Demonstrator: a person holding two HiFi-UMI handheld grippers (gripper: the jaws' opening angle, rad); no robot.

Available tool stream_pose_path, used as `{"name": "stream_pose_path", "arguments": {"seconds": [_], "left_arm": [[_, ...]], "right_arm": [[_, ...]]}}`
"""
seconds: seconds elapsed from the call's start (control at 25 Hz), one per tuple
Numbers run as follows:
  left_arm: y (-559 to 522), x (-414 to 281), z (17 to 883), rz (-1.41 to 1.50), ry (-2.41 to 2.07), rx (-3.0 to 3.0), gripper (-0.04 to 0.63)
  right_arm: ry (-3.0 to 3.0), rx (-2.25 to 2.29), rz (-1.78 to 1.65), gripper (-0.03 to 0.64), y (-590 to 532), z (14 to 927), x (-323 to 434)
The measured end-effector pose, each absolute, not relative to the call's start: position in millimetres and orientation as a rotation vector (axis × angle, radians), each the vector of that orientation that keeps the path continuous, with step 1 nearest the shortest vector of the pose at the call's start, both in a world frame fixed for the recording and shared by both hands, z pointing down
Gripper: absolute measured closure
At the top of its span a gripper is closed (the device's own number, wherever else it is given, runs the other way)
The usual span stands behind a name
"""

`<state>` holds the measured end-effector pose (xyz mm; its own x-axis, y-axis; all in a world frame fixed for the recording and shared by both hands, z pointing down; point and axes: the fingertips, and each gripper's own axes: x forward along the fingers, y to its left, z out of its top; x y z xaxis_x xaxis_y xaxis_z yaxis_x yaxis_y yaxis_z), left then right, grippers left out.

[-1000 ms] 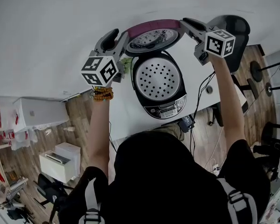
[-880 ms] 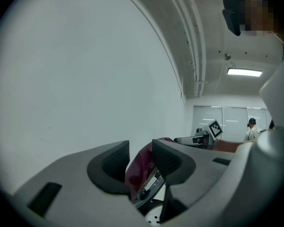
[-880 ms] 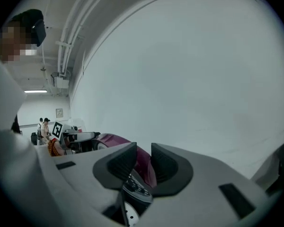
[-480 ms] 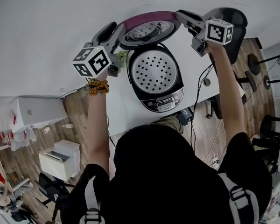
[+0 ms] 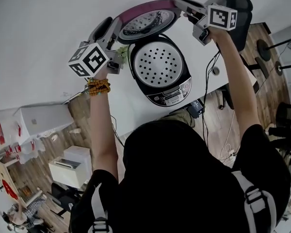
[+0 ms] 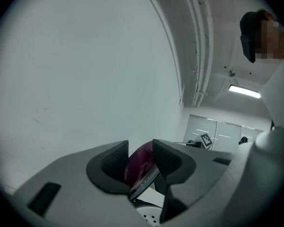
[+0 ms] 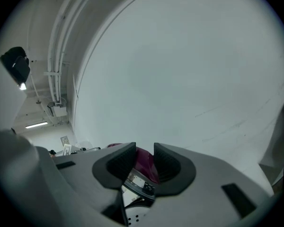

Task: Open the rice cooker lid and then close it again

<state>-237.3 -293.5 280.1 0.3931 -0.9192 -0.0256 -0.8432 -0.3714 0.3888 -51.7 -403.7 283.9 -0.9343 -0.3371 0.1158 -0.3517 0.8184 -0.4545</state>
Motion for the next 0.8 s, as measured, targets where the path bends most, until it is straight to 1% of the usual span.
{"name": "stream_pose_path", "arguments": {"seconds": [0.8], "left_arm": [[-274.6,-225.4,284.9,-0.361,-1.506,2.356,0.446]], "right_arm": [[-2.943,0.525,0.848,0.494,-383.7,286.9,-42.6]]}}
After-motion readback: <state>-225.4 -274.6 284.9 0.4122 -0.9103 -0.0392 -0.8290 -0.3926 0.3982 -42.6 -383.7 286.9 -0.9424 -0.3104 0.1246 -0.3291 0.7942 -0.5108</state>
